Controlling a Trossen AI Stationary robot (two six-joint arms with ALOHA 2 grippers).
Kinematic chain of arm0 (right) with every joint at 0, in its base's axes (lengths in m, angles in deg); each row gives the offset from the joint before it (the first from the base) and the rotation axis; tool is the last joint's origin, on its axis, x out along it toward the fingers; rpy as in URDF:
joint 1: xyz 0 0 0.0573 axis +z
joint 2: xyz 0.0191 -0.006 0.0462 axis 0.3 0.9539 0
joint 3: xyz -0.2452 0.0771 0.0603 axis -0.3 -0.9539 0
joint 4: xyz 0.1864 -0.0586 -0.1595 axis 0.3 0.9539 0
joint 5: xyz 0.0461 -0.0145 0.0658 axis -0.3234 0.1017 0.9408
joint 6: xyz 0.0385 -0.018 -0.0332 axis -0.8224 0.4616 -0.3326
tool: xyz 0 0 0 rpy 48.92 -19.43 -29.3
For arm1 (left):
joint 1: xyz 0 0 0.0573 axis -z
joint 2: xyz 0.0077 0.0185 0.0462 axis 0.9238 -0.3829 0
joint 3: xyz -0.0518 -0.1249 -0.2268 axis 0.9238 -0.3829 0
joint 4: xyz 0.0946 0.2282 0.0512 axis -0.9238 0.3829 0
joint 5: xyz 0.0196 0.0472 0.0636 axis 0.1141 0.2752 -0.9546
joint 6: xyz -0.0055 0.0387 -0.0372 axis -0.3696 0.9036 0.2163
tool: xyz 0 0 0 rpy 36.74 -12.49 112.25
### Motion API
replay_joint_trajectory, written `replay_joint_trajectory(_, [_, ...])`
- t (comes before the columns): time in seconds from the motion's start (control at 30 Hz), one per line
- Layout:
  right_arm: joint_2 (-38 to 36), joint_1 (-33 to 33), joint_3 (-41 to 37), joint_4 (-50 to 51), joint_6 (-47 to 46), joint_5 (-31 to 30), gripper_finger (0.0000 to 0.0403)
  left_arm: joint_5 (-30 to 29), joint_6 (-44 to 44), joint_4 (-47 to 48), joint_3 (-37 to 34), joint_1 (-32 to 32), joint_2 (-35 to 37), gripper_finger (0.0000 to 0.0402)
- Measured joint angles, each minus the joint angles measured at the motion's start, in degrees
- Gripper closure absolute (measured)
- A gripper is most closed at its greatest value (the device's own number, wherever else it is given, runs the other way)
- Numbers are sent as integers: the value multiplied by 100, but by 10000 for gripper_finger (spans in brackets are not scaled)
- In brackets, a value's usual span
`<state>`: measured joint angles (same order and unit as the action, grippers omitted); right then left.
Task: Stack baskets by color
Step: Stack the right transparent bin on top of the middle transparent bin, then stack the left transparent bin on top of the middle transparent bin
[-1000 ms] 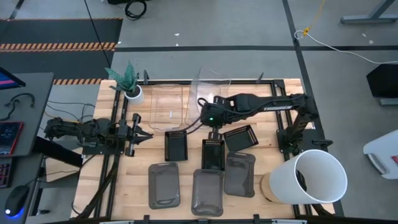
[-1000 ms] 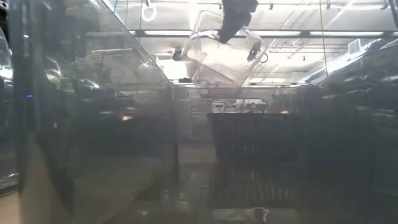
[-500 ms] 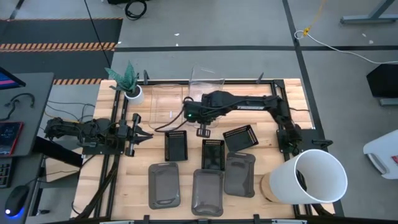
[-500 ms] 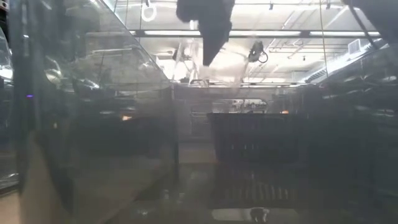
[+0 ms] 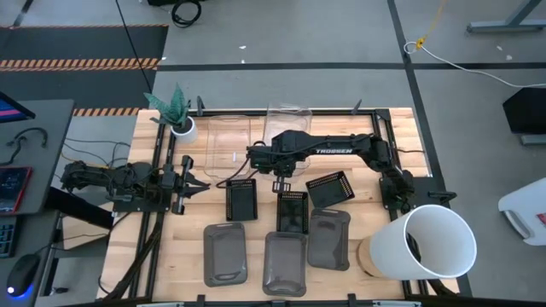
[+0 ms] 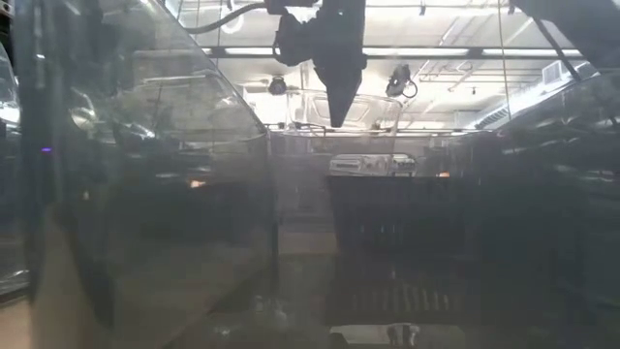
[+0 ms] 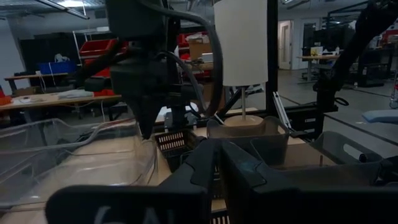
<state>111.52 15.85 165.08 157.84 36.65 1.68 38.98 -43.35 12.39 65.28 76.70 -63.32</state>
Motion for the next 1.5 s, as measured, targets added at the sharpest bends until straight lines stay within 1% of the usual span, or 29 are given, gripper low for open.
replay_joint_trajectory(0.1, [0,3,-7,238,-61,27,397,2,0,-2,-2,0,0,367])
replay_joint_trajectory(0.2, [-5,2,-136,261,-122,32,397,2,0,0,-1,0,0,366])
replay_joint_trajectory(0.47, [-9,3,-440,461,-206,187,396,1,0,1,-2,0,0,376])
replay_joint_trajectory(0.6, [-7,1,-641,499,-202,184,394,0,0,0,-2,0,0,374])
replay_joint_trajectory(0.7, [-7,3,-722,461,-181,157,379,1,-1,0,-1,0,0,369])
replay_joint_trajectory(0.97, [-9,-4,-753,439,-38,149,310,2,0,0,-1,0,0,374])
replay_joint_trajectory(1.13, [-70,-4,-481,488,-6,213,279,0,-2,0,-2,0,0,374])
replay_joint_trajectory(1.3, [-107,-4,-25,365,270,275,266,1,-2,-2,-1,0,0,368])
replay_joint_trajectory(1.5, [-107,-4,65,-667,880,380,269,2,0,3,-2,0,0,367])
